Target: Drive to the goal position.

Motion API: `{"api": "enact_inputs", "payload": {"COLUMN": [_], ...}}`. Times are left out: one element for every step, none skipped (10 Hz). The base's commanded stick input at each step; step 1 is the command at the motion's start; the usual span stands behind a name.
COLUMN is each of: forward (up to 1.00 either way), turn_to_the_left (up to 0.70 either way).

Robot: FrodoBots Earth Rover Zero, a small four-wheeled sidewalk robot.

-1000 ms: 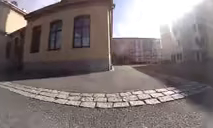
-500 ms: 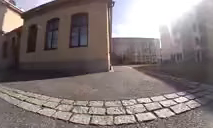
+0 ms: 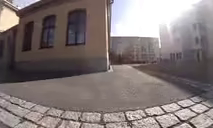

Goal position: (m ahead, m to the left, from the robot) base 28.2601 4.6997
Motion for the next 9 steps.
{"api": "enact_inputs", "payload": {"forward": [0.7, 0.7, 0.7, 0.7, 0.7, 0.7, 0.7, 0.7, 0.7], "turn_to_the_left": [-0.35, -0.35, -0.31, 0.0, 0.0, 0.0, 0.0, 0.0, 0.0]}}
